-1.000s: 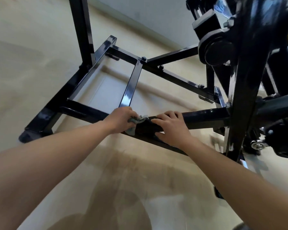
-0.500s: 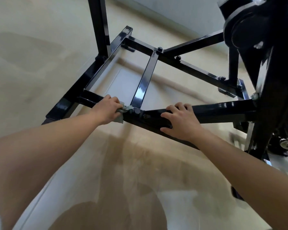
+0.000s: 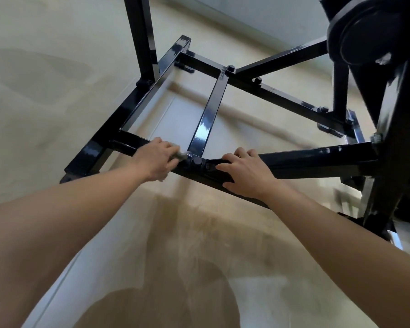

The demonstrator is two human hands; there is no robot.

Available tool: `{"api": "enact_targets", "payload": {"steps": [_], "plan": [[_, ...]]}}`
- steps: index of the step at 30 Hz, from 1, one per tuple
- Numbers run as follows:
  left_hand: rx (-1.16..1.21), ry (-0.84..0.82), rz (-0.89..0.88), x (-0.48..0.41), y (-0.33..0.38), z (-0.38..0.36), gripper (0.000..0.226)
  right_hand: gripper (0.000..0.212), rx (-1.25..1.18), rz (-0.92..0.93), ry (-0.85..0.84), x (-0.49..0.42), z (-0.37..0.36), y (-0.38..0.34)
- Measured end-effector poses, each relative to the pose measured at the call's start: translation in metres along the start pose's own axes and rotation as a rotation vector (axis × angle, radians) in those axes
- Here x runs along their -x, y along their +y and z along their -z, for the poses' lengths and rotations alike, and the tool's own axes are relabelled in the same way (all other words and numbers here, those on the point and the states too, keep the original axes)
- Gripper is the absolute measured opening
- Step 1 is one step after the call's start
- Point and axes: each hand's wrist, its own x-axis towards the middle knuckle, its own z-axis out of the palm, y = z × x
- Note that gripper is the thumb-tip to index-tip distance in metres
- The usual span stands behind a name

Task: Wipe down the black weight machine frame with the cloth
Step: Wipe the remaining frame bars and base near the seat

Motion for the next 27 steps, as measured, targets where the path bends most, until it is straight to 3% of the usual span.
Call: {"api": "enact_targets", "payload": {"steps": [3, 7, 12, 17, 23, 27], "plan": [[0.066, -0.017, -0.149, 0.002, 0.006, -0.007, 0.038, 0.044, 0.014, -0.002, 0.004, -0.007, 0.0, -0.002], [-0.086, 0.063, -0.134, 0.005, -0.026, -0.008, 0.034, 0.041, -0.042, -0.018, 0.009, -0.016, 0.0, 0.0], [-0.252, 0.228, 0.248, 0.021, -0.077, 0.008, 0.028, 0.044, -0.138, -0.053, 0.001, -0.02, 0.002, 0.001], [-0.258, 0.171, 0.533, 0.023, -0.097, 0.011, 0.02, 0.045, -0.128, -0.054, 0.003, -0.017, 0.003, -0.003], [-0.053, 0.272, 0.431, 0.009, -0.067, -0.005, 0.022, 0.046, -0.12, -0.057, -0.004, -0.017, 0.005, -0.003], [0.126, 0.229, 0.377, 0.013, -0.016, -0.007, 0.02, 0.047, -0.144, -0.055, -0.024, -0.017, 0.007, -0.002]]}}
